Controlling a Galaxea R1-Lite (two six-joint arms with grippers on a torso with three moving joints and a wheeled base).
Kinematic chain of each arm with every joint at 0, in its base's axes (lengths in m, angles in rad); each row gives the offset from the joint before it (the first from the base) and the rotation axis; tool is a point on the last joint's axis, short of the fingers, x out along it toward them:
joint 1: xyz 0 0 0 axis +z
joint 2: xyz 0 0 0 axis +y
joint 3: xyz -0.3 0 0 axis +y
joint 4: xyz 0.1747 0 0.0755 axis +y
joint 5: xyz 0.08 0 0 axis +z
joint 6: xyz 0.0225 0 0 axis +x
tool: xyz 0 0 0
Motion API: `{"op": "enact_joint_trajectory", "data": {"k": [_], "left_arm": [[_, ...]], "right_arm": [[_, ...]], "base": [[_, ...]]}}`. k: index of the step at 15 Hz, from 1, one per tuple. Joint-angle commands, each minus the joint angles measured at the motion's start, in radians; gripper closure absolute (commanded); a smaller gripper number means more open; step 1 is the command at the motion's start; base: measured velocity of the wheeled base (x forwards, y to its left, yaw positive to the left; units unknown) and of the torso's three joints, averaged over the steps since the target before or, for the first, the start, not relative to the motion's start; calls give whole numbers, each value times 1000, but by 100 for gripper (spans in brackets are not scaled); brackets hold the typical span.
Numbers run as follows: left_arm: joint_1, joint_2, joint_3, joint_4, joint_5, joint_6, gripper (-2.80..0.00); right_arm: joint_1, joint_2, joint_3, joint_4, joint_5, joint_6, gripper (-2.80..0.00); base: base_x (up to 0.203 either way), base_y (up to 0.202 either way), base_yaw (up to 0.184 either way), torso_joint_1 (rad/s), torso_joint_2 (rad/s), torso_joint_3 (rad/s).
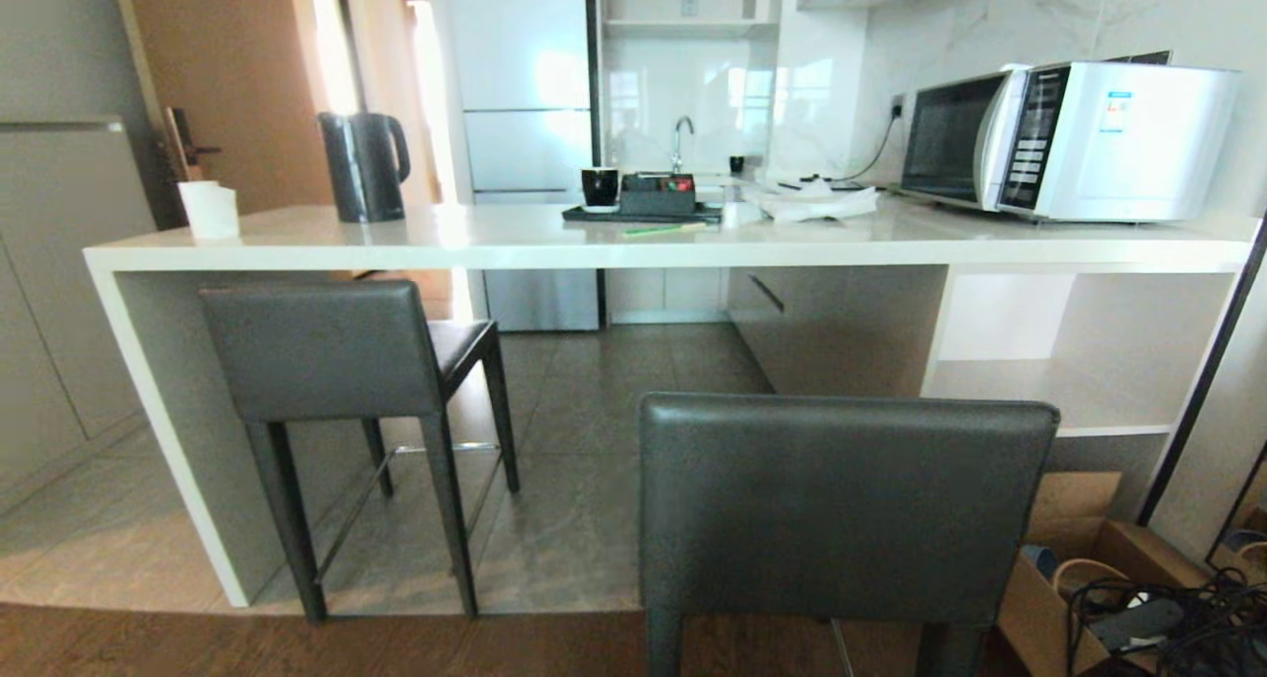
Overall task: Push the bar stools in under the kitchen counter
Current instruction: Pull the gray chair out from under the dining table
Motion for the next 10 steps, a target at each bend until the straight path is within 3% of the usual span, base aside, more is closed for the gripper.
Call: {"op": "enact_joint_trajectory", "data": {"k": [1,10], "left_arm": [[0,2,0,0,1,-1,0],[0,2,0,1,1,-1,0]], "right_arm": [[0,0,0,0,1,-1,0],[0,0,0,0,-1,-1,0]], "base": [[0,194,-2,2,3,5],[0,198,-1,2,3,2]]}}
